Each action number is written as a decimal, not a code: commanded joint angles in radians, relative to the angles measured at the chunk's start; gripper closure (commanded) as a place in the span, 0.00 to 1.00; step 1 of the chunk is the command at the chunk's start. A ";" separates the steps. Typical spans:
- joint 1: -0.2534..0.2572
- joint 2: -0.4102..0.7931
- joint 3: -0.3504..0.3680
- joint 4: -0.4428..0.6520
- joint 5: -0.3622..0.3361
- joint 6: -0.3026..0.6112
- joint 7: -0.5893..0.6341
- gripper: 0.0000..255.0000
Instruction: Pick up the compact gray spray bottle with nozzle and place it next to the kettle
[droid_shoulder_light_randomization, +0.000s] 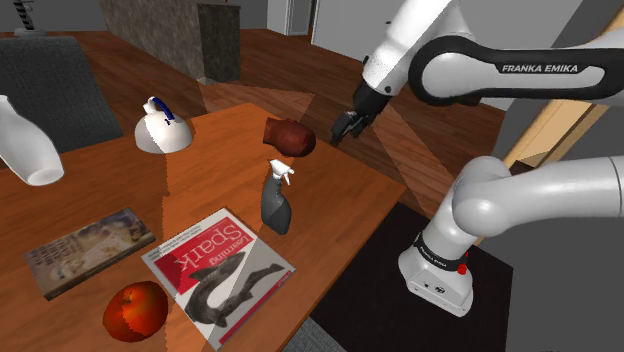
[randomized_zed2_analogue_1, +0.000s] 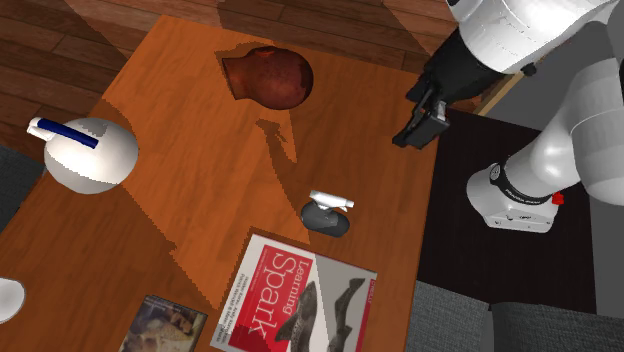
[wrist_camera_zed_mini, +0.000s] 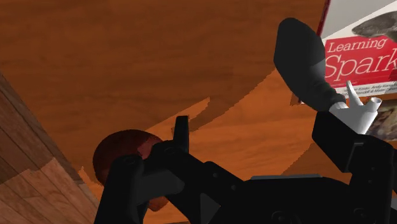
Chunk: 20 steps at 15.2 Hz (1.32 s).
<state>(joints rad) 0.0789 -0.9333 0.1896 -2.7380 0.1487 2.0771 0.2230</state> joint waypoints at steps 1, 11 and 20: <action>0.025 0.005 0.057 -0.055 0.024 0.100 0.039 0.00; 0.004 0.286 0.412 -0.161 0.046 0.658 0.275 0.00; -0.385 0.511 0.834 -0.115 -0.119 0.965 0.488 0.00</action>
<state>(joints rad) -0.2568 -0.4424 0.9847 -2.8595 0.0485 3.0187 0.6986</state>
